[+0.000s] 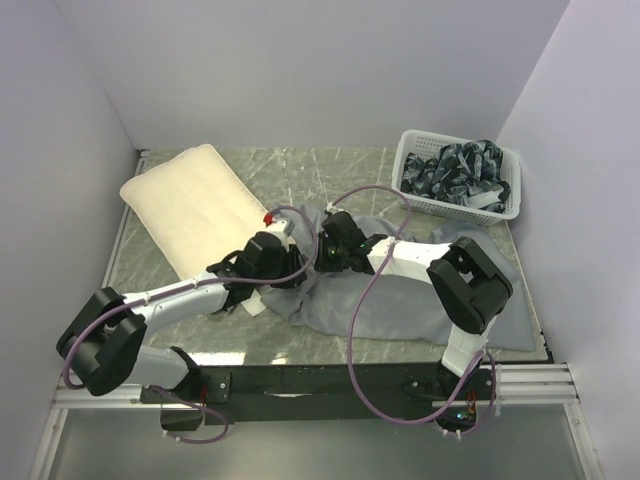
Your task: Put the pillow into the pillowcase
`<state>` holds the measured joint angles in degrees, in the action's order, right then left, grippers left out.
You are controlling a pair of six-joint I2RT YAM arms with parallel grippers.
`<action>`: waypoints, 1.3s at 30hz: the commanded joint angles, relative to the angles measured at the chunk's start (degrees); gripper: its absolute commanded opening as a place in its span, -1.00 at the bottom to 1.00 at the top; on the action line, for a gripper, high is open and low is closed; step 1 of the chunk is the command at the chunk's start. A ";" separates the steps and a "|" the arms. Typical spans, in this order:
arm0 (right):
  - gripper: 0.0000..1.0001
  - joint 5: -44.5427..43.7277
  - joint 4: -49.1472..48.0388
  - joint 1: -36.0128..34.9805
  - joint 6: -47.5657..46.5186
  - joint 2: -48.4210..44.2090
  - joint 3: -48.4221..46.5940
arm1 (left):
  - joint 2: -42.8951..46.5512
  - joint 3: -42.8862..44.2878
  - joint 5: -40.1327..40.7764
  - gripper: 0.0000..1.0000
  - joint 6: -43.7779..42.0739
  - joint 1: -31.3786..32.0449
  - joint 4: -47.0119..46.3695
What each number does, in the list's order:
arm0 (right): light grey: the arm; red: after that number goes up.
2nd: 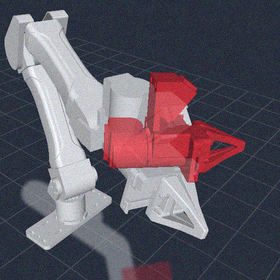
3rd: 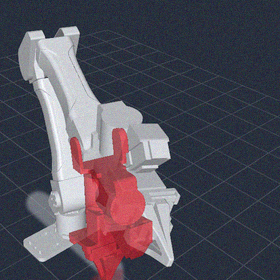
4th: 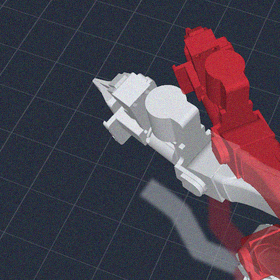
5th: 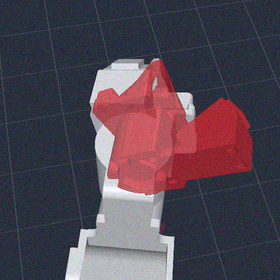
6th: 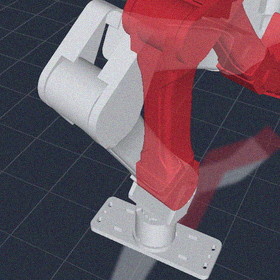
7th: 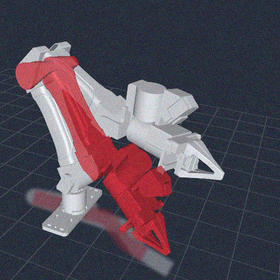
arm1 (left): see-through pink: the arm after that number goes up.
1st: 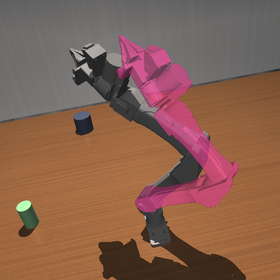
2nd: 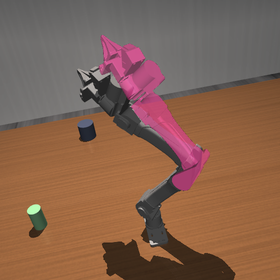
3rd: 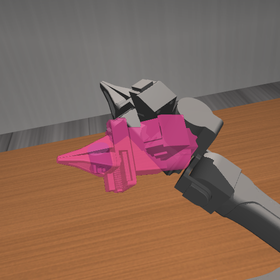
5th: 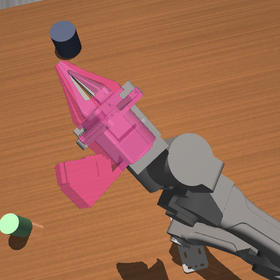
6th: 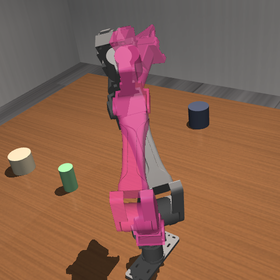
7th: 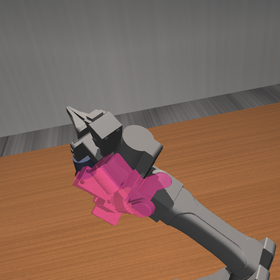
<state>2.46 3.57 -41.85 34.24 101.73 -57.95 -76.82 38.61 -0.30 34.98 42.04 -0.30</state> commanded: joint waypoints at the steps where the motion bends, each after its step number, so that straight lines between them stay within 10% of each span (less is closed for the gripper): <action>1: -0.57 0.00 -0.94 -0.17 0.04 0.13 -1.99 | 1.76 -1.34 -6.98 -0.47 -1.14 0.15 -6.03; 6: -0.35 0.09 -0.76 0.18 0.39 -1.44 -1.81 | 1.06 -3.62 -12.35 -0.98 -0.09 0.41 -9.01; 13: 0.34 -2.37 1.61 0.19 0.56 -7.15 -0.06 | -0.17 -9.95 -18.25 -0.96 1.23 2.78 -15.52; 18: 0.36 -2.02 2.58 -1.22 0.65 -11.55 1.61 | -1.49 -14.26 -19.48 -0.89 2.19 3.13 -20.70; 28: -0.22 -4.21 5.30 -6.67 0.83 -9.45 1.35 | 1.67 -18.66 -18.26 -0.77 4.13 3.31 -27.30; 39: 0.15 -14.23 13.03 -7.46 -2.59 -1.72 -10.15 | 3.95 -19.89 -18.07 -0.78 4.74 3.40 -28.01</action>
<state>-5.96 13.93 -48.99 34.09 97.56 -62.13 -74.32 19.62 -18.13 38.74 45.10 -25.28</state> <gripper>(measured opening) 0.561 0.110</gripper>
